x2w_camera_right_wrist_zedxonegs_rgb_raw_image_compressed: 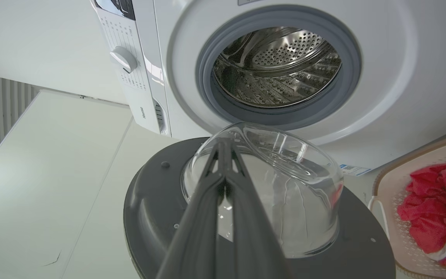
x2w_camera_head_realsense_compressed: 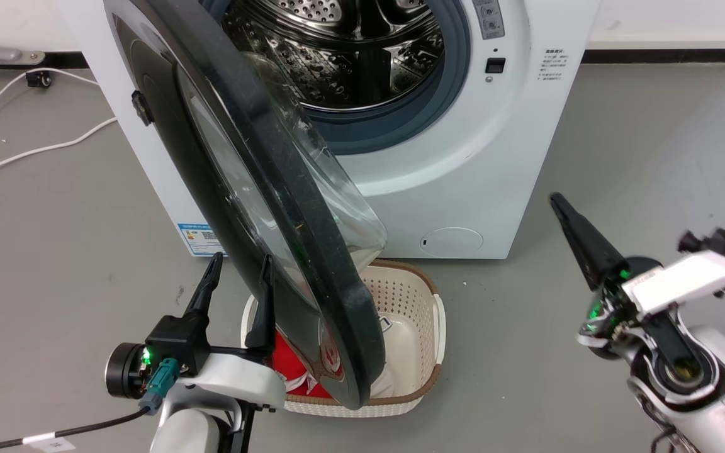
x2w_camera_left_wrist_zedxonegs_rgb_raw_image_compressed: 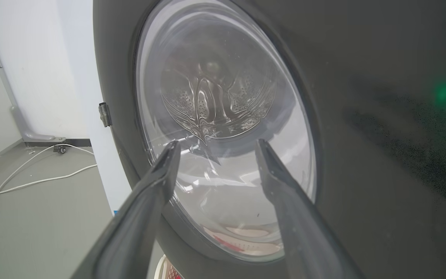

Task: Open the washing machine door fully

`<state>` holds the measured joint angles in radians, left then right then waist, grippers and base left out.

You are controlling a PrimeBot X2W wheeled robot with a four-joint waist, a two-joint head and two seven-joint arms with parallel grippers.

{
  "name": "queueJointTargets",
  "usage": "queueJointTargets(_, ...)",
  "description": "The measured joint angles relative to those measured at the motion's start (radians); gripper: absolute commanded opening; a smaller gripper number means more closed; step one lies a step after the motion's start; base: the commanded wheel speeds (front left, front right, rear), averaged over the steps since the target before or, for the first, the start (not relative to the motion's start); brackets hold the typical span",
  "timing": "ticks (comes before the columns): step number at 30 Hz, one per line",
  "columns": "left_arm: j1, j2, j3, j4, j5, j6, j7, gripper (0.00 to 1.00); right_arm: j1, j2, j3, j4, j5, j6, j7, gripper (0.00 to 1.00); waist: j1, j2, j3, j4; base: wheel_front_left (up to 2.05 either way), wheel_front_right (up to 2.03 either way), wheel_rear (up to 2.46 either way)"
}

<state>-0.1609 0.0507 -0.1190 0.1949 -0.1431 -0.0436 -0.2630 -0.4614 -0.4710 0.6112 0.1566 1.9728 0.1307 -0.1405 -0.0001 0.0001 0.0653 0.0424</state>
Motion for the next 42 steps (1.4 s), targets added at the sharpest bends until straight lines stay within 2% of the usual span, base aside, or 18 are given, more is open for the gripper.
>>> queueJointTargets(3,0.010,0.000,0.003,0.001,-0.001,0.000,0.000,1.00,0.063,-0.020,-0.022,-0.012,-0.046,0.000,-0.073,0.00,0.0000,0.0000,-0.006,-0.002,0.00,0.00,0.00)
queueJointTargets(4,0.011,0.000,0.004,0.001,-0.001,0.000,0.000,1.00,0.082,-0.022,-0.031,-0.016,-0.061,0.000,-0.089,0.07,0.0000,0.0000,-0.008,-0.003,0.00,0.00,0.00)
queueJointTargets(5,0.012,0.000,0.005,0.000,-0.001,0.001,0.000,1.00,0.099,-0.027,-0.038,-0.017,-0.082,0.000,-0.100,0.39,0.0000,0.0000,-0.009,-0.004,0.00,0.00,0.00)
queueJointTargets(6,0.013,0.000,0.008,-0.001,-0.001,0.001,0.000,1.00,0.113,-0.030,-0.049,-0.013,-0.104,0.000,-0.108,0.79,0.0000,0.0000,-0.009,-0.006,0.00,0.00,0.00)
queueJointTargets(7,0.014,0.000,0.011,-0.002,-0.001,0.004,0.000,1.00,0.125,-0.032,-0.059,-0.004,-0.130,0.000,-0.116,1.00,0.0000,0.0000,-0.008,-0.008,0.00,0.00,0.00)
queueJointTargets(10,0.016,0.000,0.018,-0.005,-0.002,0.008,0.000,1.00,0.163,-0.022,-0.105,0.027,-0.218,0.000,-0.120,1.00,0.0000,0.0000,-0.010,-0.014,0.00,0.00,0.00)
queueJointTargets(12,0.022,0.000,0.022,-0.006,-0.002,0.009,0.000,1.00,0.182,0.003,-0.174,0.067,-0.315,0.000,-0.123,1.00,0.0000,0.0000,-0.012,-0.019,0.00,0.00,0.00)
queueJointTargets(16,0.030,0.000,0.024,-0.008,-0.002,0.012,0.000,1.00,0.225,0.088,-0.323,0.122,-0.560,0.000,-0.123,1.00,0.0000,0.0000,-0.016,-0.027,0.00,0.00,0.00)
queueJointTargets(19,0.032,0.000,0.025,-0.011,-0.002,0.013,0.000,1.00,0.248,0.154,-0.440,0.127,-0.792,0.000,-0.123,1.00,0.0000,-0.0001,-0.018,-0.032,0.00,0.00,0.00)
queueJointTargets(26,0.034,0.000,0.032,-0.012,0.000,0.012,0.000,1.00,0.324,0.314,-0.652,0.010,-1.355,0.000,-0.123,1.00,0.0000,0.0000,-0.017,-0.040,0.00,0.00,0.00)
queueJointTargets(32,0.034,0.001,0.042,-0.012,0.001,0.010,0.000,1.00,0.402,0.388,-0.708,-0.149,-1.736,0.000,-0.060,1.00,0.0001,0.0000,-0.021,-0.045,0.00,0.00,0.00)
queueJointTargets(37,0.034,0.002,0.049,-0.012,0.006,0.010,0.000,1.00,0.478,0.411,-0.672,-0.243,-1.909,0.000,-0.007,1.00,0.0001,0.0000,-0.026,-0.046,0.00,0.00,0.00)
queueJointTargets(42,0.035,0.002,0.049,-0.011,0.009,0.008,0.000,1.00,0.526,0.416,-0.666,-0.260,-1.948,0.000,0.004,1.00,0.0000,0.0000,-0.033,-0.045,0.00,0.00,0.00)
